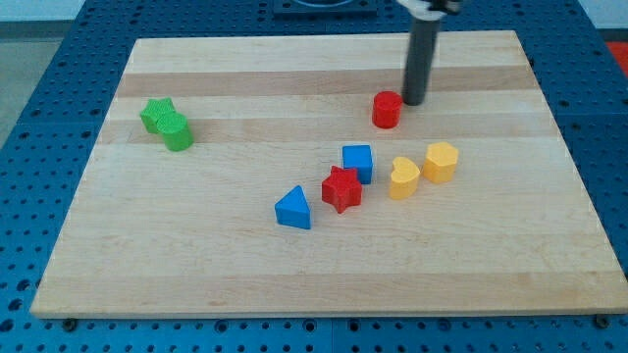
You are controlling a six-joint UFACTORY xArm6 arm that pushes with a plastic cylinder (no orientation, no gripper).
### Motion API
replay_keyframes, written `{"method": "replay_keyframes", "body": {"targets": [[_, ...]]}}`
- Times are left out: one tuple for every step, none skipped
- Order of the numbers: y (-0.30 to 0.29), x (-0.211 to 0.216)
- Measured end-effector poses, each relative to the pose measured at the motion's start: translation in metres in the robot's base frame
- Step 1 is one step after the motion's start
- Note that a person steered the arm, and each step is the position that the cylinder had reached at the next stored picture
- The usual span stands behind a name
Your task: Push the red circle towards the center right
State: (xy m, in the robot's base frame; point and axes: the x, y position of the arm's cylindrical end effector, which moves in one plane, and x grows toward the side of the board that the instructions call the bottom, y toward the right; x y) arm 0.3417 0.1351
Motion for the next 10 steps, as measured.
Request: {"method": "replay_keyframes", "body": {"targets": [[0.014, 0.004], [-0.003, -0.021], [-0.043, -0.032], [-0.092, -0.033], [-0.119, -0.01], [-0.117, 0.01], [-0.085, 0.01], [-0.048, 0.01], [-0.01, 0.01], [0.028, 0.01]]}}
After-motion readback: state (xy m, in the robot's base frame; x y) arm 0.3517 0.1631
